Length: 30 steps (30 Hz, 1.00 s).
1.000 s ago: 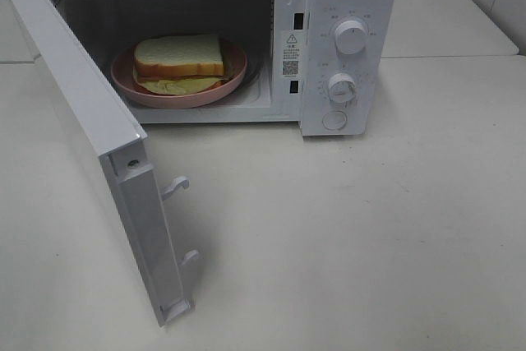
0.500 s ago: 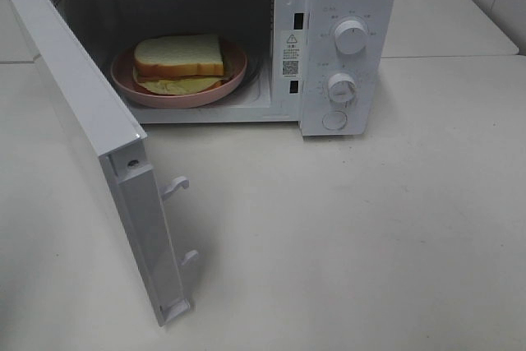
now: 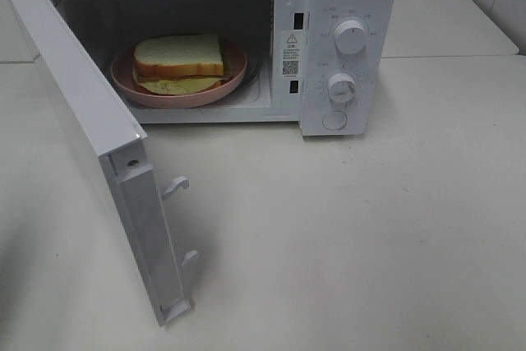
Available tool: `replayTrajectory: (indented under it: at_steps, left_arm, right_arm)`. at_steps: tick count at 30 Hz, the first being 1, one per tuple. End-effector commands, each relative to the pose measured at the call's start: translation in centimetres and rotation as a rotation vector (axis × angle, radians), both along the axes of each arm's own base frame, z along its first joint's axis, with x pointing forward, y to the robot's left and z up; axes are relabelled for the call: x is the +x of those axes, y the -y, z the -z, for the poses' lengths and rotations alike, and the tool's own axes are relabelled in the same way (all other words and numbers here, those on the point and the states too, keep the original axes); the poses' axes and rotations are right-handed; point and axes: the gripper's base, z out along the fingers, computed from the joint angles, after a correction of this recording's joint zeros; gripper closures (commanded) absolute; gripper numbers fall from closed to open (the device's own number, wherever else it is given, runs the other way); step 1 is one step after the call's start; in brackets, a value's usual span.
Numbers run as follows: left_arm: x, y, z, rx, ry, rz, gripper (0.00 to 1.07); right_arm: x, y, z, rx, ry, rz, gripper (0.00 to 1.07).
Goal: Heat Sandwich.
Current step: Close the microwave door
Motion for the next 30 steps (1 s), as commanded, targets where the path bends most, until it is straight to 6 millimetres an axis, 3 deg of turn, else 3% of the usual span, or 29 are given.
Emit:
replayTrajectory:
  at_steps: [1, 19, 30]
  left_arm:
    - [1.1, 0.1, 1.3, -0.004, 0.097, 0.001, 1.07]
    - [7.1, 0.4, 5.4, -0.002, 0.141, 0.015, 1.07]
    - [8.7, 1.7, 6.9, -0.070, 0.163, 0.132, 1.07]
  right_arm:
    - [-0.4, 0.0, 0.0, 0.001, 0.034, 0.005, 0.31]
    - [-0.4, 0.0, 0.0, 0.001, 0.034, 0.005, 0.31]
    - [-0.4, 0.0, 0.0, 0.001, 0.034, 0.005, 0.31]
